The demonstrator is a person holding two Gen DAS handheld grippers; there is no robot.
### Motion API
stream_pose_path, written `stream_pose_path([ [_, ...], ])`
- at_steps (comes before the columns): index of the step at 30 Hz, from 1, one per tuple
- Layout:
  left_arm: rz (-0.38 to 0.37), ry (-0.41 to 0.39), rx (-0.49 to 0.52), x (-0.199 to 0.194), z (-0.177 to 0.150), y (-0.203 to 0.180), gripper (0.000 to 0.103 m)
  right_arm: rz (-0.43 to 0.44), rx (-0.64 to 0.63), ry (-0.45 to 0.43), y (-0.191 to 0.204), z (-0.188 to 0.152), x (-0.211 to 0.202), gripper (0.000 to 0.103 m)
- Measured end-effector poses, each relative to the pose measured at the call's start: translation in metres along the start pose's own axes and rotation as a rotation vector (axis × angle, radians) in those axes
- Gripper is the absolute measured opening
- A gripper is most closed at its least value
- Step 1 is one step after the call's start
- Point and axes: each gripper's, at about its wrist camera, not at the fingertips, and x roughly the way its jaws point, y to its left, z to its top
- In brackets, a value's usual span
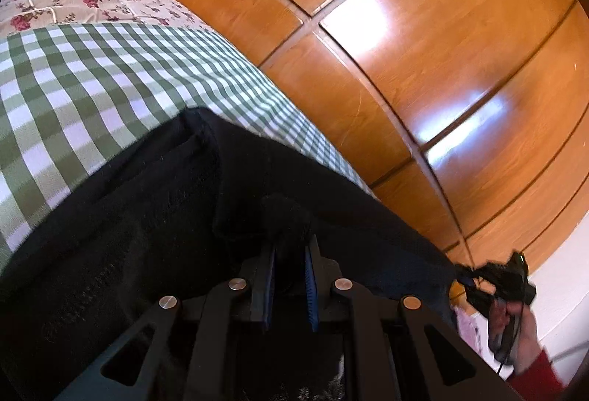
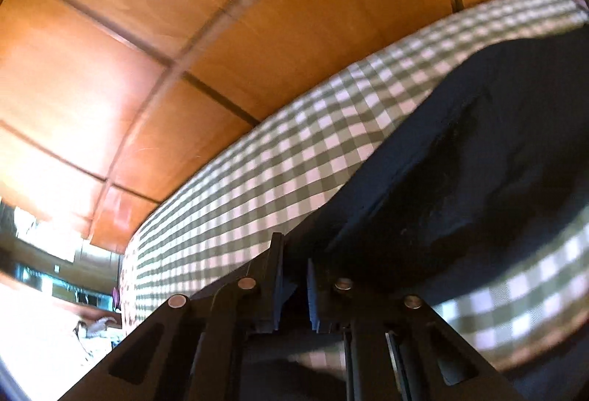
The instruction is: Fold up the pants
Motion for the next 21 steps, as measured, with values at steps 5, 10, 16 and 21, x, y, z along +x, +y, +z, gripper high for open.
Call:
stream_pose_path([
  [5, -0.062, -0.079, -0.071, -0.027, 0.022, -0.001, 0.014, 0.084, -0.082, -0.055, 0.012, -0.024, -0.048, 0.011],
  [10, -0.142, -0.159, -0.082, -0.068, 0.040, -0.010, 0.014, 0.134, -0.150, -0.102, 0.016, -0.064, -0.078, 0.011],
  [16, -0.122, -0.139, -0.126, -0.098, 0.031, 0.007, 0.014, 0.159, -0.228, -0.181, 0.013, -0.128, -0.108, 0.011],
  [21, -0.078, -0.099, -0.202, -0.105, 0.016, 0.033, 0.014, 0.131, -0.260, -0.193, 0.001, -0.178, -0.109, 0.011],
])
